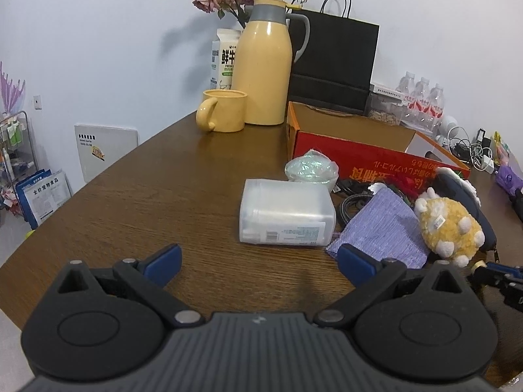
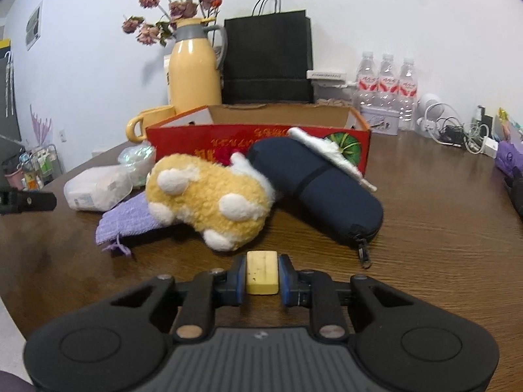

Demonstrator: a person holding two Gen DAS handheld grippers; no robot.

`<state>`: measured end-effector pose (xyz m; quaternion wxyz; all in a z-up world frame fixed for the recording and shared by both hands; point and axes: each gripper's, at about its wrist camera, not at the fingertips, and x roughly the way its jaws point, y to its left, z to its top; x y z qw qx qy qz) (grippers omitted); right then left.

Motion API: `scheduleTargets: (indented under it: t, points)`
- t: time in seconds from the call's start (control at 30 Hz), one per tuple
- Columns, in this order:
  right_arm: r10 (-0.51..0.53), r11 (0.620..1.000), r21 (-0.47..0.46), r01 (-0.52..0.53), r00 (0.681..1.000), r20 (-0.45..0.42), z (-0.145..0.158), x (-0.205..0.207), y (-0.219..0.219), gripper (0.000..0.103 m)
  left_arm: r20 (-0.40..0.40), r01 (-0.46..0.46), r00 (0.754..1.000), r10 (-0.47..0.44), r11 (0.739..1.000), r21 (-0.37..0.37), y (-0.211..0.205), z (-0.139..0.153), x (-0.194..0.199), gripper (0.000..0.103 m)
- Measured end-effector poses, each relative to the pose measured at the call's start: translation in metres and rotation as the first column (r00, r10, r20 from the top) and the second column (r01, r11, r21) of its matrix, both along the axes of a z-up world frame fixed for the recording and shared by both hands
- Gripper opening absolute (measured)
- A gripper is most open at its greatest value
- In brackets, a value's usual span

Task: Organize objects
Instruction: 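Close the right tool on the yellow block while the left tool grasps the translucent white box, then carry the yellow block and white box into the cardboard box and open both tools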

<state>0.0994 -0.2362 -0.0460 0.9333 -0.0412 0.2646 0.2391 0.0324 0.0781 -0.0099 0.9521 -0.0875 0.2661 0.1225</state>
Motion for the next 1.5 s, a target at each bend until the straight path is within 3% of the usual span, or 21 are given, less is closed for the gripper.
scheduleTargets:
  t: [0.4, 0.8, 1.03, 1.13, 1.5]
  points:
    - [-0.036, 0.999, 0.006, 0.036, 0.999, 0.035, 0.004, 0.004, -0.009, 0.019, -0.009, 0.046, 0.999, -0.046, 0.999, -0.015, -0.006, 0.001, 0.054, 0.103]
    - [-0.03, 1.0, 0.005, 0.03, 0.999, 0.031, 0.004, 0.007, -0.01, 0.019, -0.093, -0.007, 0.996, 0.009, 1.0, 0.026, 0.0, -0.012, 0.103, 0.103]
    - [-0.023, 1.0, 0.007, 0.023, 0.999, 0.026, 0.003, 0.009, -0.008, 0.019, -0.115, -0.029, 0.993, 0.028, 1.0, -0.002, 0.004, -0.02, 0.11, 0.103]
    - [-0.019, 1.0, 0.002, 0.019, 1.0, 0.025, 0.003, 0.01, -0.008, 0.019, -0.106, -0.022, 0.994, 0.02, 0.999, -0.024, 0.005, -0.021, 0.108, 0.084]
    - [-0.013, 1.0, 0.018, 0.012, 0.999, 0.04, 0.008, 0.012, -0.009, 0.019, -0.007, -0.023, 1.0, 0.023, 1.0, 0.003, -0.002, -0.005, 0.083, 0.083]
